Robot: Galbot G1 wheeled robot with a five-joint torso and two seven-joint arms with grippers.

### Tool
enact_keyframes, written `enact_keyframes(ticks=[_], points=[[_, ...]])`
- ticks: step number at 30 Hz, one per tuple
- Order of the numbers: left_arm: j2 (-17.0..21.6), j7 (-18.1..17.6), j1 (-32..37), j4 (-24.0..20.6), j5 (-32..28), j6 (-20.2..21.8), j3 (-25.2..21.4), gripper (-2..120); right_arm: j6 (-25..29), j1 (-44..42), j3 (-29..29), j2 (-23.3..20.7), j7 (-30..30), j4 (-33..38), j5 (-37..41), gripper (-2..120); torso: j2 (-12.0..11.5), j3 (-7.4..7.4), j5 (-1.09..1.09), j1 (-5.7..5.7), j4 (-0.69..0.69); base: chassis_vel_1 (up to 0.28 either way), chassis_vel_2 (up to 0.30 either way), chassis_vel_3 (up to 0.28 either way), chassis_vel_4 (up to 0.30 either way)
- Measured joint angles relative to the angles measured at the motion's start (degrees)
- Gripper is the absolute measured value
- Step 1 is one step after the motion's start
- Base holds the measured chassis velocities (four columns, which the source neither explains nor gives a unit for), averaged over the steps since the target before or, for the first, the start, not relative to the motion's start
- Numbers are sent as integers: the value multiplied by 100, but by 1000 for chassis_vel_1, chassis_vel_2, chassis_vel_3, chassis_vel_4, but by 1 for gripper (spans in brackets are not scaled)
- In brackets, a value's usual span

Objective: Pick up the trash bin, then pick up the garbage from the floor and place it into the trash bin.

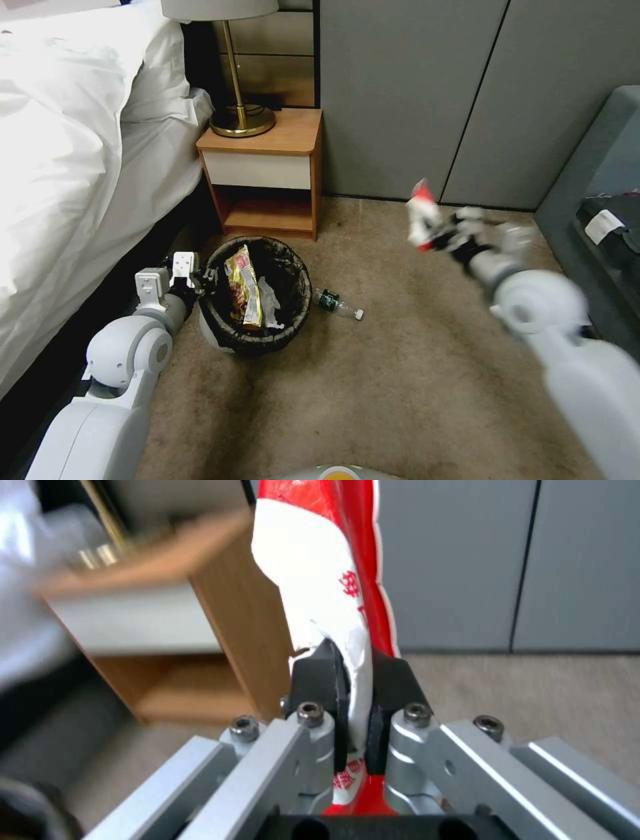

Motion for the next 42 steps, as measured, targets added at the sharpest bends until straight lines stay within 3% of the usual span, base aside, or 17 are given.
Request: enact_keyframes(ticks=[3, 8, 11, 12, 14, 15, 17, 18, 21, 22, 25, 34, 42], points=[[-34, 2, 2, 0, 35, 0, 53, 5, -64, 367, 137, -118, 474, 528, 1259, 3, 0, 0, -3, 0, 4, 0, 0, 0, 0], [-44, 3, 5, 4, 53, 0, 74, 5, -96, 990, -165, -254, 790, 838, 2154, 3, 0, 0, -2, 0, 3, 0, 0, 0, 0], [-47, 7, 6, 12, 59, 0, 70, 5, -104, 1940, -938, -377, 861, 870, 2788, 2, 0, 0, -3, 0, 5, 0, 0, 0, 0], [-47, 7, 6, 12, 59, 0, 70, 5, -104, 1940, -938, -377, 861, 870, 2788, 2, 0, 0, -3, 0, 5, 0, 0, 0, 0], [-47, 10, 4, 12, 59, 0, 66, 5, -127, 2513, -1594, -407, 861, 730, 3126, 2, 0, 0, -4, 0, 5, 0, 0, 0, 0], [-47, 10, 4, 12, 59, 0, 66, 5, -127, 2513, -1594, -407, 861, 730, 3126, 2, 0, 0, -4, 0, 5, 0, 0, 0, 0], [-46, 12, 2, 24, 60, 0, 53, 5, -189, 2933, -2245, -390, 860, 532, 3263, 2, 0, 0, -1, 0, 3, 0, 0, 0, 0], [-46, 12, 2, 24, 60, 0, 53, 5, -189, 2933, -2245, -390, 860, 532, 3263, 2, 0, 0, -1, 0, 3, 0, 0, 0, 0], [-61, 17, 3, 49, 62, 0, 36, 5, -230, 3388, -3248, -261, 874, 214, 3237, 2, 0, 0, -3, 0, 5, 0, 0, 0, 0], [-61, 17, 3, 49, 62, 0, 36, 5, -230, 3388, -3248, -261, 874, 214, 3237, 2, 0, 0, -3, 0, 5, 0, 0, 0, 0], [-83, 18, -22, 92, 79, 0, 34, 5, -239, 3419, -3961, -128, 926, 3, 3035, 2, 0, 0, -2, 0, 4, 0, 0, 0, 0], [-89, 25, -70, 165, 102, 0, 52, 5, -277, 3144, -4890, -66, 866, -459, 2395, 2, 0, 0, -1, 0, 2, 0, 0, 0, 0], [-119, 35, -98, 254, 140, 0, 90, 5, -241, 3170, -5469, 315, 947, -921, 2264, 2, 0, 0, -2, 0, 4, 0, 0, 0, 0]])
